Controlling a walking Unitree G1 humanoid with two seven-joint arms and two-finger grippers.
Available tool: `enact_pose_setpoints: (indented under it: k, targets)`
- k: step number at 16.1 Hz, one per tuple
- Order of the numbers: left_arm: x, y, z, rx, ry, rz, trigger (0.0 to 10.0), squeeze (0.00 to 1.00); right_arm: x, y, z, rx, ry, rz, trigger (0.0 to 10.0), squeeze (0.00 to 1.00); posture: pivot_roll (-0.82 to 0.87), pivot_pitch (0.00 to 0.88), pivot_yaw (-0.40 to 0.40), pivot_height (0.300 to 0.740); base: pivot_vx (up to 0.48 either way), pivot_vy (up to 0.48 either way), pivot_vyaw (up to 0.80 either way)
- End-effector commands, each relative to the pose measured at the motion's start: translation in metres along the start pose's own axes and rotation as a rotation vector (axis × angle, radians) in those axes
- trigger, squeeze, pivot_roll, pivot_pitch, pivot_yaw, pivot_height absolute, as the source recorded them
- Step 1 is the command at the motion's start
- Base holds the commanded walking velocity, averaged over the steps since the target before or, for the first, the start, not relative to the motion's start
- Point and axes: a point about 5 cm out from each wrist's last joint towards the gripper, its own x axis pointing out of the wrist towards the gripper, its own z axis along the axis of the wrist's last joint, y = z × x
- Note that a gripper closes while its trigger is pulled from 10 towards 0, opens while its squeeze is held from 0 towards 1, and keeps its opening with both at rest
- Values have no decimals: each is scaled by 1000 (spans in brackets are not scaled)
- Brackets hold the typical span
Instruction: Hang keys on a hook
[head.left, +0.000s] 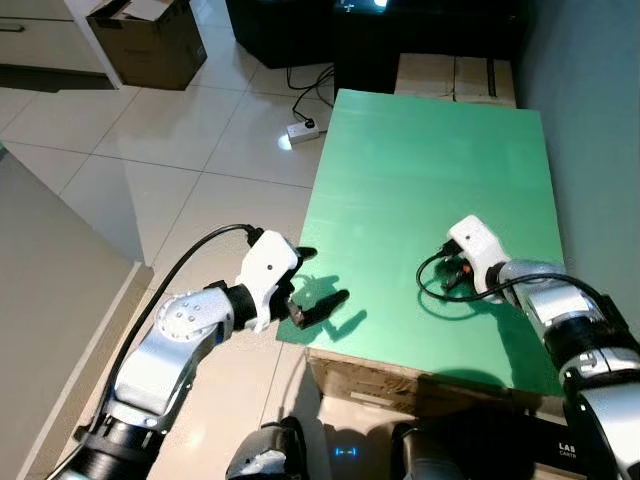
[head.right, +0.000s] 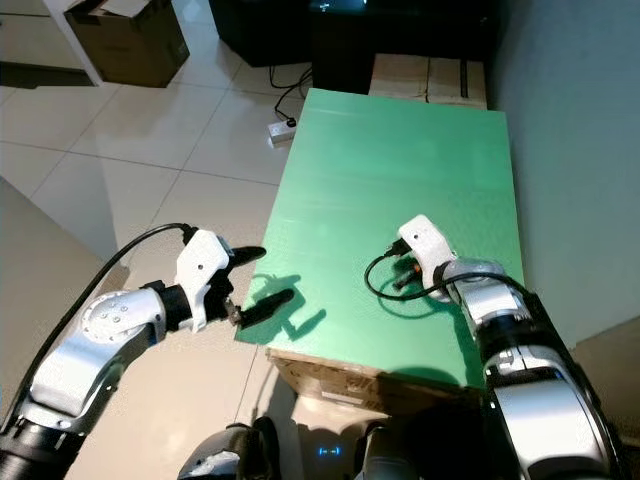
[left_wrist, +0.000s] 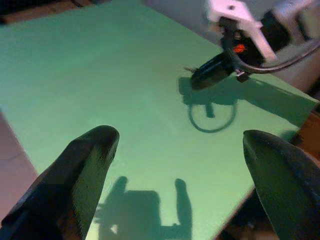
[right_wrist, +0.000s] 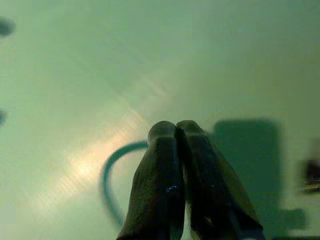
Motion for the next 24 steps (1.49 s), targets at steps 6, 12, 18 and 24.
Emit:
enact_pose_setpoints:
  k: [6, 12, 18, 24]
  targets:
    - [-5, 11, -2, -65, -91, 320, 10000, 0, -17, -26, -44, 197, -28, -478, 10000, 1000, -78, 156, 104, 740, 0, 0, 0]
    - [-18, 10, 6, -6, -88, 94, 10000, 0, -12, -17, -54, 223, -31, -472, 10000, 1000, -17, 151, 175, 740, 0, 0, 0]
    - [-28, 7, 8, 18, -63, 18, 10000, 0, -16, -20, -61, 158, -6, -503, 10000, 1000, 40, 183, 210, 740, 0, 0, 0]
    - [-51, 0, 13, 7, -30, -54, 10000, 0, -27, -36, -67, 115, 27, -624, 10000, 0, 117, 227, 249, 740, 0, 0, 0]
